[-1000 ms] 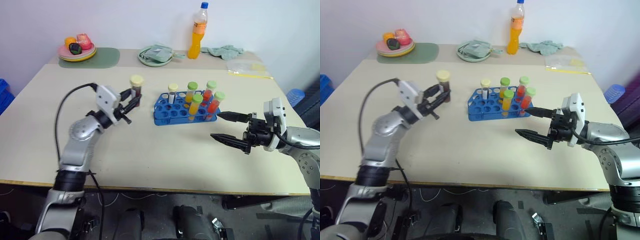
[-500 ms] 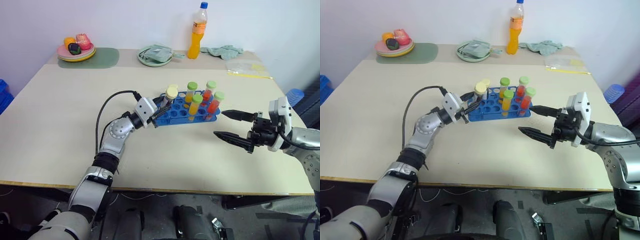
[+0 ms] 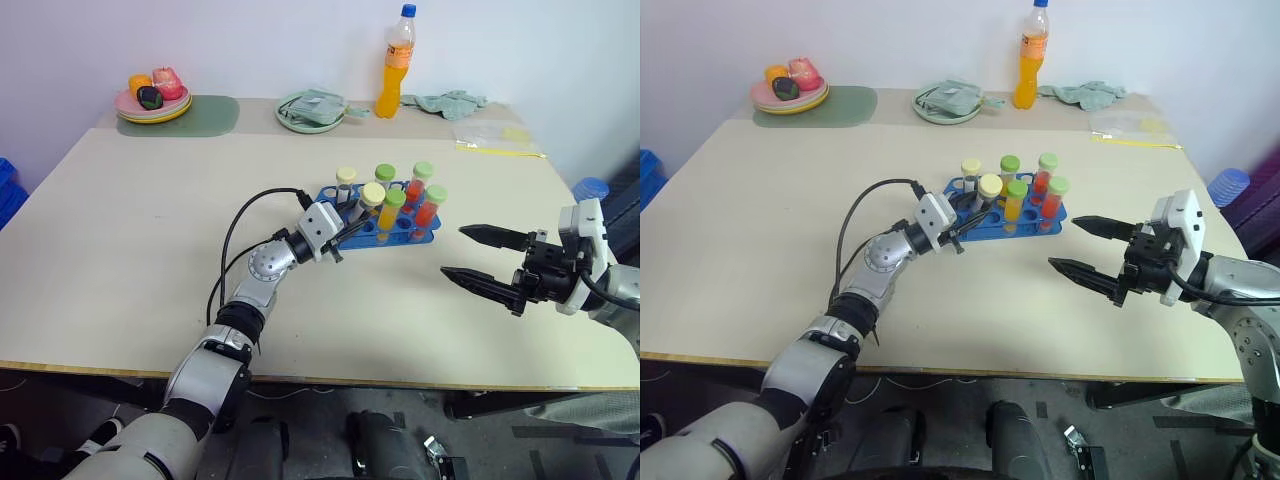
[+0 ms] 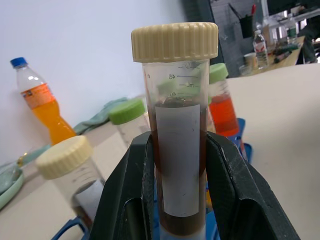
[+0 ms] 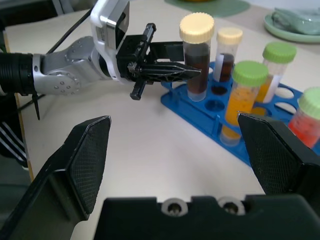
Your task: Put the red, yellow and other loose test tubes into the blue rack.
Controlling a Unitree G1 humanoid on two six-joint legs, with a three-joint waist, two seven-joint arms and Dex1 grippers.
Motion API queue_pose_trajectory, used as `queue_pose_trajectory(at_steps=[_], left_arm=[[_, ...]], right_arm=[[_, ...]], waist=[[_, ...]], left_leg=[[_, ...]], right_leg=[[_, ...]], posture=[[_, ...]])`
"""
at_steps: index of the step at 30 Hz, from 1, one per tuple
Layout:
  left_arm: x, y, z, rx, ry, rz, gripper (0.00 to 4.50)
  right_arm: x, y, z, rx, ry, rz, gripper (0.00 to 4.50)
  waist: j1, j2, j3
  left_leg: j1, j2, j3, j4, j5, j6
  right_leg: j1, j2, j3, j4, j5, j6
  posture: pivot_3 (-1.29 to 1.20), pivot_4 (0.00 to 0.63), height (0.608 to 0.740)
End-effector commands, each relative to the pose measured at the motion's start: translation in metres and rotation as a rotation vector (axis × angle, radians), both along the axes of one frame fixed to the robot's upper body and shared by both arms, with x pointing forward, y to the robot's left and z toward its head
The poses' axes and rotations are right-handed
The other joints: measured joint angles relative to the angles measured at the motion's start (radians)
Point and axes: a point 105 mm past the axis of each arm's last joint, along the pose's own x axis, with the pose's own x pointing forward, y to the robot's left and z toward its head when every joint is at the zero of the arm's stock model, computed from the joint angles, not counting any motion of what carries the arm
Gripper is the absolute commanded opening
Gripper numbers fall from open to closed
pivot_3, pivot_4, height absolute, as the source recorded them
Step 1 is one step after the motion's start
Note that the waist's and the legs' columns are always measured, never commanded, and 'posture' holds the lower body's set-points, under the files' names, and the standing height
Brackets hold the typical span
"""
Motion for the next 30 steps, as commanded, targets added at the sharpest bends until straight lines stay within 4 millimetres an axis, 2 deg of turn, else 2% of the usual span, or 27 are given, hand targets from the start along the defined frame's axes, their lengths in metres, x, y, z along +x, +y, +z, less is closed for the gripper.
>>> queue_pose_trajectory(at_steps=[1, 10, 24, 27, 30], left_arm=[[0.000, -0.002, 0.007, -0.023, -0.019, -0.003, 1.17], [0.006, 0.009, 0.013, -0.037, -0.036, 0.047, 1.17], [0.004, 0.003, 0.003, -0.068, 0.032, 0.039, 1.17], [0.006, 0.001, 0.001, -0.074, 0.061, 0.037, 1.17], [0.018, 0.011, 0.001, -0.181, 0.177, 0.091, 1.17]], right_arm=[[-0.005, -0.001, 0.012, -0.012, -0.042, 0.000, 4.50], [-0.003, -0.002, 0.009, -0.009, -0.038, -0.008, 4.50], [0.000, -0.002, 0.011, -0.010, -0.048, -0.011, 4.50], [-0.001, -0.003, 0.011, -0.009, -0.051, -0.016, 4.50], [-0.002, -0.003, 0.011, -0.012, -0.052, -0.020, 4.50]], waist=[[0.000, 0.000, 0.000], [0.000, 0.000, 0.000], [0.000, 0.000, 0.000], [0.001, 0.000, 0.000], [0.001, 0.000, 0.000]], left_leg=[[0.000, 0.000, 0.000, 0.000, 0.000, 0.000], [0.000, 0.000, 0.000, 0.000, 0.000, 0.000], [0.000, 0.000, 0.000, 0.000, 0.000, 0.000], [0.000, 0.000, 0.000, 0.000, 0.000, 0.000], [0.000, 0.000, 0.000, 0.000, 0.000, 0.000]], right_leg=[[0.000, 0.000, 0.000, 0.000, 0.000, 0.000], [0.000, 0.000, 0.000, 0.000, 0.000, 0.000], [0.000, 0.000, 0.000, 0.000, 0.000, 0.000], [0.000, 0.000, 0.000, 0.000, 0.000, 0.000], [0.000, 0.000, 0.000, 0.000, 0.000, 0.000]], posture=[[0.00, 0.150, 0.740], [0.00, 0.150, 0.740], [0.00, 0.150, 0.740], [0.00, 0.150, 0.740], [0.00, 0.150, 0.740]])
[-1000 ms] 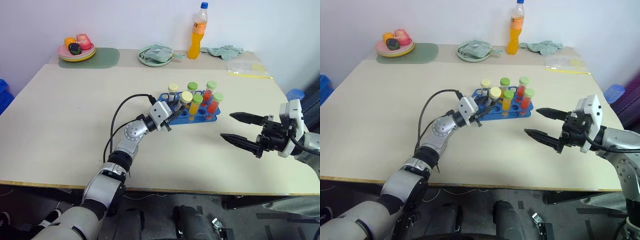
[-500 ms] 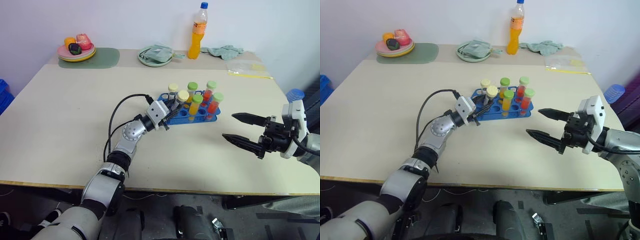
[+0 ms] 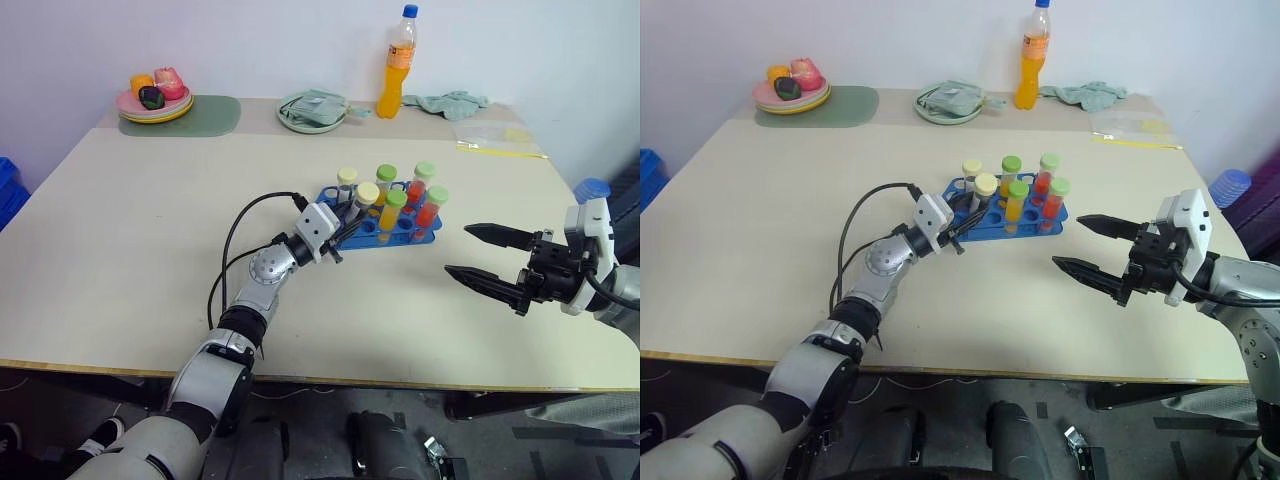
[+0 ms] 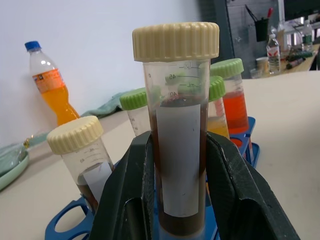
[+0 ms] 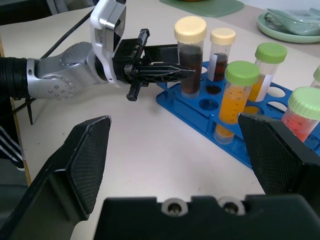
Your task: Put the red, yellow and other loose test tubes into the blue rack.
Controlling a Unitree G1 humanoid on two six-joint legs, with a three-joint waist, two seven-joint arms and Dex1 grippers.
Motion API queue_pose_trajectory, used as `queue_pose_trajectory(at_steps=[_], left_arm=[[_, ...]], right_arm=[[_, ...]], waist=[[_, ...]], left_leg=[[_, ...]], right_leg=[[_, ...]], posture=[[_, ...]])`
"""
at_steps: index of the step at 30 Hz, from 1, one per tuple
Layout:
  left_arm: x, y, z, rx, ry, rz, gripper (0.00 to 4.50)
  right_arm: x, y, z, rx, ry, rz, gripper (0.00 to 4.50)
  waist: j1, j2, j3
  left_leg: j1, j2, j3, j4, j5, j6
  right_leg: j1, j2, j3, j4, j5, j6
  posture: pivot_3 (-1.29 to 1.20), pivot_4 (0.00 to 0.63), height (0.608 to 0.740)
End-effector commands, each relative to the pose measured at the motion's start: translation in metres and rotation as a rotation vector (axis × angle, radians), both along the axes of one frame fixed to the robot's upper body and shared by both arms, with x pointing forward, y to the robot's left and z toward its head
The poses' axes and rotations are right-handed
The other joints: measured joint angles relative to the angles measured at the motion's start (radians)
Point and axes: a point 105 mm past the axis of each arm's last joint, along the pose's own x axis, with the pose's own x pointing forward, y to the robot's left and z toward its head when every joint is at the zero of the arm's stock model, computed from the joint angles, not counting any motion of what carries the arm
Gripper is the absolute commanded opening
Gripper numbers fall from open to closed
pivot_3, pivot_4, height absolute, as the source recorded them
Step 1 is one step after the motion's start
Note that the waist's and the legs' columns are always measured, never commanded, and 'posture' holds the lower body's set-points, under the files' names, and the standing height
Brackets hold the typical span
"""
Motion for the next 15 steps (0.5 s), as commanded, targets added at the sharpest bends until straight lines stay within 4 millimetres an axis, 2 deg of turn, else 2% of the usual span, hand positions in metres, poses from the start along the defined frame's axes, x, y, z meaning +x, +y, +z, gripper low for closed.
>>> queue_pose_trajectory(at_steps=[1, 3, 5, 9, 12, 15], left_arm=[[0.016, 0.013, 0.006, -0.162, 0.144, 0.055, 1.17], [0.022, 0.020, 0.007, -0.237, 0.210, 0.077, 1.17], [0.022, 0.019, 0.008, -0.215, 0.208, 0.065, 1.17], [0.013, 0.012, 0.013, -0.209, 0.194, -0.033, 2.80], [0.014, 0.014, 0.015, -0.224, 0.191, -0.009, 4.36], [0.010, 0.015, 0.018, -0.204, 0.161, -0.023, 4.44]], right_arm=[[-0.002, 0.000, 0.010, -0.012, -0.047, -0.001, 4.50], [-0.002, 0.000, 0.010, -0.011, -0.047, -0.002, 4.50], [-0.002, 0.000, 0.009, -0.009, -0.047, -0.002, 4.50], [0.001, 0.000, 0.009, -0.007, -0.050, -0.005, 4.50], [0.003, 0.001, 0.009, -0.004, -0.052, -0.001, 4.50], [0.005, 0.001, 0.009, -0.005, -0.052, 0.003, 4.50]], waist=[[0.000, 0.000, 0.000], [-0.003, 0.000, 0.000], [-0.007, 0.000, 0.000], [-0.008, 0.000, 0.000], [-0.006, 0.000, 0.000], [-0.005, 0.000, 0.000]], left_leg=[[0.000, 0.000, 0.000, 0.000, 0.000, 0.000], [0.000, 0.000, 0.000, 0.000, 0.000, 0.000], [0.000, 0.000, 0.000, 0.000, 0.000, 0.000], [0.000, 0.000, 0.000, 0.000, 0.000, 0.000], [0.000, 0.000, 0.000, 0.000, 0.000, 0.000], [0.000, 0.000, 0.000, 0.000, 0.000, 0.000]], right_leg=[[0.000, 0.000, 0.000, 0.000, 0.000, 0.000], [0.000, 0.000, 0.000, 0.000, 0.000, 0.000], [0.000, 0.000, 0.000, 0.000, 0.000, 0.000], [0.000, 0.001, 0.000, 0.000, 0.000, 0.000], [0.000, 0.001, 0.000, 0.000, 0.000, 0.000], [0.000, 0.001, 0.000, 0.000, 0.000, 0.000]], posture=[[0.00, 0.150, 0.740], [0.00, 0.150, 0.740], [0.00, 0.150, 0.740], [0.00, 0.150, 0.740], [0.00, 0.150, 0.740], [0.00, 0.150, 0.740]])
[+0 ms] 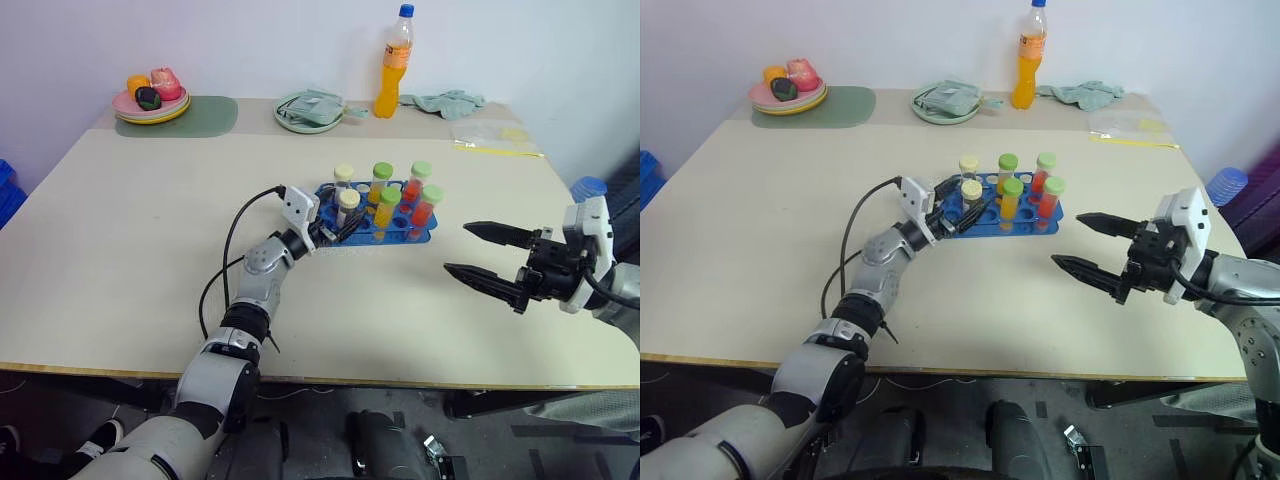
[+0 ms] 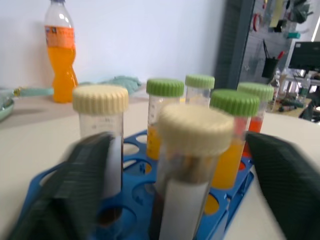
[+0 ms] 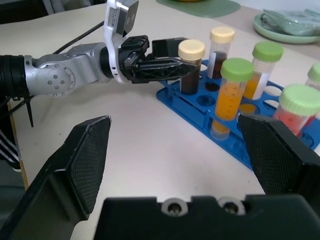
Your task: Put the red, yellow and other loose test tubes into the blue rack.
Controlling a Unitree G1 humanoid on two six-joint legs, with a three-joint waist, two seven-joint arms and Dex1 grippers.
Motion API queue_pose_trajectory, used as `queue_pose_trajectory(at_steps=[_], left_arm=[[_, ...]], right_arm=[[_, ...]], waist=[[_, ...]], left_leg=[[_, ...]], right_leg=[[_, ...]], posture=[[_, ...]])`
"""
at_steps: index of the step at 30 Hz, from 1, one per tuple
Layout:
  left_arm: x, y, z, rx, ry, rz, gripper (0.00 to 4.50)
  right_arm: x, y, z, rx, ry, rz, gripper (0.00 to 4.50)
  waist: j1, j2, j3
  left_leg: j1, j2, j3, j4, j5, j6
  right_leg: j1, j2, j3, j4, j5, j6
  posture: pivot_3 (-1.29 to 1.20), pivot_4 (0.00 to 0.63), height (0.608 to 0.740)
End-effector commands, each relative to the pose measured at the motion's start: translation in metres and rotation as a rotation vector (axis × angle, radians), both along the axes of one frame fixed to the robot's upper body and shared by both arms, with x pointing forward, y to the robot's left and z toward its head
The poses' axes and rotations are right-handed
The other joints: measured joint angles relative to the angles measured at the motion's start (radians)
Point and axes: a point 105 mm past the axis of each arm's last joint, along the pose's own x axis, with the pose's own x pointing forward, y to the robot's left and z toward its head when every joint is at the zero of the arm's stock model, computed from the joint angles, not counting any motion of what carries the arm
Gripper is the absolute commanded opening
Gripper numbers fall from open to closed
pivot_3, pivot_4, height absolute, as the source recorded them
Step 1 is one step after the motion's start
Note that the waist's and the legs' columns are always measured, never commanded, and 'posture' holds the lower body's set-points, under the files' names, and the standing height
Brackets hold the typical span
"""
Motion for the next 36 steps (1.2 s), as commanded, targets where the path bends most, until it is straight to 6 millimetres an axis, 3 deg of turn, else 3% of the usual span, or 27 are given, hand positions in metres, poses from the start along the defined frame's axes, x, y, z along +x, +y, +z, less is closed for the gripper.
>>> queue_pose_trajectory(at_steps=[1, 12, 18, 25, 33, 36], left_arm=[[-0.006, 0.005, 0.017, 0.000, -0.077, -0.012, 4.44], [-0.041, 0.084, 0.036, 0.150, -0.100, -0.001, 4.44], [-0.066, 0.117, 0.042, 0.200, -0.014, -0.093, 4.44], [-0.107, 0.170, 0.027, 0.446, -0.055, -0.172, 4.44], [-0.114, 0.195, 0.028, 0.463, 0.010, -0.204, 4.44], [-0.109, 0.193, 0.025, 0.436, 0.028, -0.208, 4.44]], right_arm=[[0.002, 0.000, 0.007, -0.002, -0.039, 0.007, 4.50], [0.019, 0.006, -0.001, 0.017, -0.041, 0.046, 4.50], [0.021, -0.011, -0.009, 0.028, -0.001, 0.045, 4.50], [0.019, -0.008, -0.015, -0.013, -0.016, 0.052, 4.50], [0.006, -0.022, -0.018, -0.060, 0.016, 0.037, 4.50], [0.001, -0.024, -0.019, -0.072, 0.022, 0.031, 4.50]], waist=[[-0.001, 0.000, 0.000], [-0.023, 0.001, 0.000], [-0.020, 0.001, 0.000], [-0.027, 0.002, 0.000], [-0.018, 0.002, 0.000], [-0.021, 0.002, 0.000]], left_leg=[[0.000, 0.000, 0.000, 0.000, 0.000, 0.000], [0.001, 0.001, 0.000, 0.000, 0.000, 0.000], [0.001, 0.001, 0.000, 0.000, 0.000, 0.000], [0.002, 0.002, 0.001, -0.001, 0.000, 0.000], [0.000, 0.002, 0.002, -0.001, 0.000, 0.000], [0.001, 0.002, 0.002, -0.001, -0.001, 0.001]], right_leg=[[0.000, 0.000, 0.000, 0.000, 0.000, 0.000], [0.000, 0.000, 0.000, 0.001, 0.000, 0.000], [0.000, -0.001, 0.000, 0.001, 0.000, 0.000], [-0.001, 0.000, 0.000, 0.001, -0.002, -0.004], [0.000, -0.002, 0.000, -0.001, -0.003, -0.006], [0.000, -0.001, 0.000, 0.000, -0.003, -0.005]], posture=[[0.00, 0.150, 0.740], [0.00, 0.150, 0.740], [0.00, 0.150, 0.740], [0.00, 0.150, 0.740], [0.00, 0.150, 0.740], [0.00, 0.150, 0.740]])
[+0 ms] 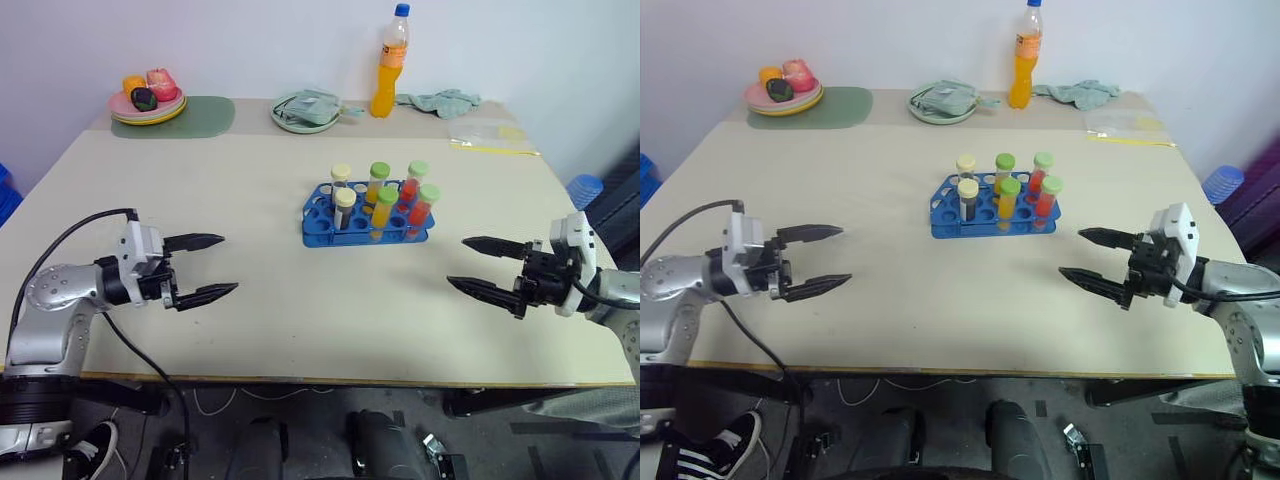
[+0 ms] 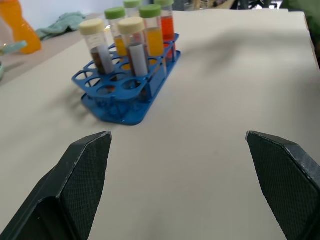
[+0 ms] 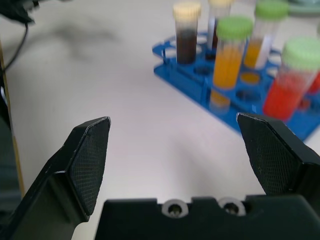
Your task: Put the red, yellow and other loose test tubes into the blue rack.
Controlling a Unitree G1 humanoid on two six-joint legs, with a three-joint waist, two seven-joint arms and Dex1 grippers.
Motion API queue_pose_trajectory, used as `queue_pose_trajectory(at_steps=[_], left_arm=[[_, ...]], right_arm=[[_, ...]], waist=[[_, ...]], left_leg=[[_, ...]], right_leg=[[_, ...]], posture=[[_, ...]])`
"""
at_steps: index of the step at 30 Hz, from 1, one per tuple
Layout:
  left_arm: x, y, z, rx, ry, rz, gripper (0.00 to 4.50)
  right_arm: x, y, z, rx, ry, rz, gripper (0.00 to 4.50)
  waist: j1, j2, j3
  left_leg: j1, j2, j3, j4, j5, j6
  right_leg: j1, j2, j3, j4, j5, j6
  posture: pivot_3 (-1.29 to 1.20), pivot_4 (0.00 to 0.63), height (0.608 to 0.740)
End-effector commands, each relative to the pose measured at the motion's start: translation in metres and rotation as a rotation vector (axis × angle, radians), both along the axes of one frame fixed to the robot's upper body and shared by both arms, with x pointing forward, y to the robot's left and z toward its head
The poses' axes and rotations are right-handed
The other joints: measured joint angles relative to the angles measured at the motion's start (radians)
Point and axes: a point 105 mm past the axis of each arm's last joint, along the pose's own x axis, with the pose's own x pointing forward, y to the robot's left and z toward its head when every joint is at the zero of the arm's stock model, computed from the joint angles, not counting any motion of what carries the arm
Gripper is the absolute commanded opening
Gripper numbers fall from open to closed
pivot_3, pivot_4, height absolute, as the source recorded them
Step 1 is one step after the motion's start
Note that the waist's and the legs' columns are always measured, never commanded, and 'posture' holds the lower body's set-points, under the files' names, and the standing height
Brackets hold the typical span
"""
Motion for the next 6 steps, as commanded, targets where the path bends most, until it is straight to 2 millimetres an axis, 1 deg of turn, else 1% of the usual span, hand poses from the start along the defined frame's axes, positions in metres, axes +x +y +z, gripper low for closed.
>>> queue_pose_trajectory(at_steps=[1, 4, 6], left_arm=[[0.0023, -0.0037, 0.0072, -0.039, -0.018, -0.010, 4.44], [0.0029, -0.0112, 0.0063, -0.055, -0.024, -0.018, 4.44], [0.0048, -0.0128, 0.0036, -0.059, -0.024, -0.019, 4.44]], right_arm=[[-0.0048, -0.0026, 0.0151, -0.028, -0.057, 0.001, 4.50], [-0.0046, -0.0039, 0.0185, -0.038, -0.063, -0.015, 4.50], [-0.0035, -0.0035, 0.0214, -0.045, -0.069, -0.018, 4.50]], waist=[[-0.002, 0.000, 0.000], [-0.005, 0.000, 0.000], [-0.005, 0.000, 0.000]], left_leg=[[0.000, 0.000, 0.000, 0.000, 0.000, 0.000], [0.000, 0.000, 0.000, 0.000, 0.000, 0.000], [0.000, 0.000, 0.000, 0.000, 0.000, 0.000]], right_leg=[[0.000, 0.000, 0.000, 0.000, 0.000, 0.000], [0.000, 0.000, 0.000, 0.000, 0.000, 0.000], [0.000, 0.001, 0.000, 0.001, 0.000, 0.000]], posture=[[0.00, 0.150, 0.740], [0.00, 0.150, 0.740], [0.00, 0.150, 0.740]])
